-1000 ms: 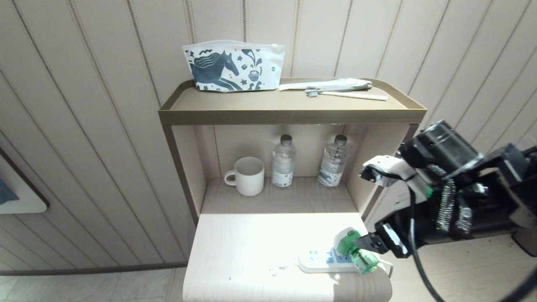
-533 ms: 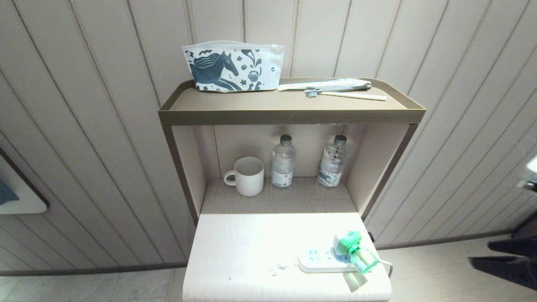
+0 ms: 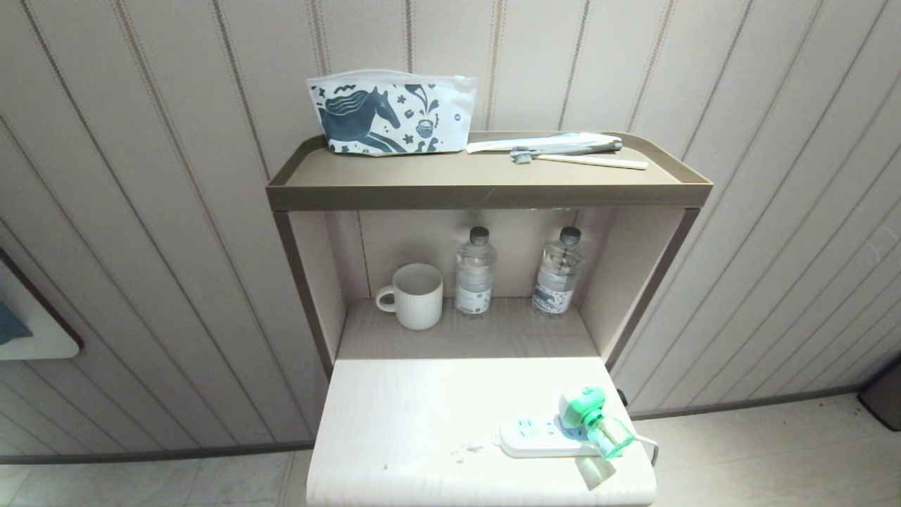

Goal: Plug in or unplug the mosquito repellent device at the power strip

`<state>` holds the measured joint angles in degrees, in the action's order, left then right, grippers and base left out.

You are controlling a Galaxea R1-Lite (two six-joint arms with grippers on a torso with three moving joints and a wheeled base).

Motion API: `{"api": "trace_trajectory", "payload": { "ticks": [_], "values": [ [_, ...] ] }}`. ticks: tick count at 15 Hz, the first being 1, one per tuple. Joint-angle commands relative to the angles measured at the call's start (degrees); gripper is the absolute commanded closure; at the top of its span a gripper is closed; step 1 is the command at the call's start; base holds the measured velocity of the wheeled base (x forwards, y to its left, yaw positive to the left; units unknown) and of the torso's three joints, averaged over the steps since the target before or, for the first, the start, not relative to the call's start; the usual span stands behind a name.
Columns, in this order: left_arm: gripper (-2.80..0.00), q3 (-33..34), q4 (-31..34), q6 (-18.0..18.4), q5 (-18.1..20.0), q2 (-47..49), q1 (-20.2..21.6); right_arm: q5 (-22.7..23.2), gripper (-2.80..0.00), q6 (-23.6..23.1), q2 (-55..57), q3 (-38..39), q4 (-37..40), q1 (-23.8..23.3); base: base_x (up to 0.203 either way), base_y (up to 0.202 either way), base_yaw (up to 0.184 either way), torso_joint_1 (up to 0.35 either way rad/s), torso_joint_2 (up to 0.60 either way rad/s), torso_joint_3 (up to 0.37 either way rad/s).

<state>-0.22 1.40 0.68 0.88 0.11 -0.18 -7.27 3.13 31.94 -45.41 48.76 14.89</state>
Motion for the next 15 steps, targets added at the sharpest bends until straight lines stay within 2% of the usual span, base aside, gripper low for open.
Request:
{"api": "trace_trajectory", "payload": {
  "ticks": [1, 3, 5, 6, 8, 10, 13, 15],
  "values": [
    [0.0, 0.0, 0.0, 0.0, 0.0, 0.0, 0.0, 0.3, 0.0, 0.0, -10.1, 7.2, -0.1, -4.2, 0.0, 0.0, 0.0, 0.0, 0.0, 0.0],
    [0.0, 0.0, 0.0, 0.0, 0.0, 0.0, 0.0, 0.6, 0.0, 0.2, -14.4, 13.2, -2.1, -5.5, 0.0, 0.0, 0.0, 0.0, 0.0, 0.0],
    [0.0, 0.0, 0.0, 0.0, 0.0, 0.0, 0.0, 0.8, 0.0, 2.3, -15.5, 22.3, -9.0, -6.2, 0.0, 0.0, 0.0, 0.0, 0.0, 0.0],
    [0.0, 0.0, 0.0, 0.0, 0.0, 0.0, 0.0, 0.6, 0.0, 3.1, -15.7, 26.4, -15.1, -6.3, 0.0, 0.0, 0.0, 0.0, 0.0, 0.0],
    [0.0, 0.0, 0.0, 0.0, 0.0, 0.0, 0.0, -0.4, 0.0, 3.6, -15.8, 35.4, -33.9, -6.5, 0.0, 0.0, 0.0, 0.0, 0.0, 0.0],
    [0.0, 0.0, 0.0, 0.0, 0.0, 0.0, 0.0, -1.4, 0.0, 1.8, -16.0, 42.7, -48.7, -6.6, 0.0, 0.0, 0.0, 0.0, 0.0, 0.0],
    [0.0, 0.0, 0.0, 0.0, 0.0, 0.0, 0.0, -7.3, 0.0, -1.6, -16.1, 43.4, -50.6, -7.1, 0.0, 0.0, 0.0, 0.0, 0.0, 0.0],
    [0.0, 0.0, 0.0, 0.0, 0.0, 0.0, 0.0, -8.4, 0.0, -2.7, -16.1, 42.8, -49.1, -9.3, 0.0, 0.0, 0.0, 0.0, 0.0, 0.0]
  ]
}}
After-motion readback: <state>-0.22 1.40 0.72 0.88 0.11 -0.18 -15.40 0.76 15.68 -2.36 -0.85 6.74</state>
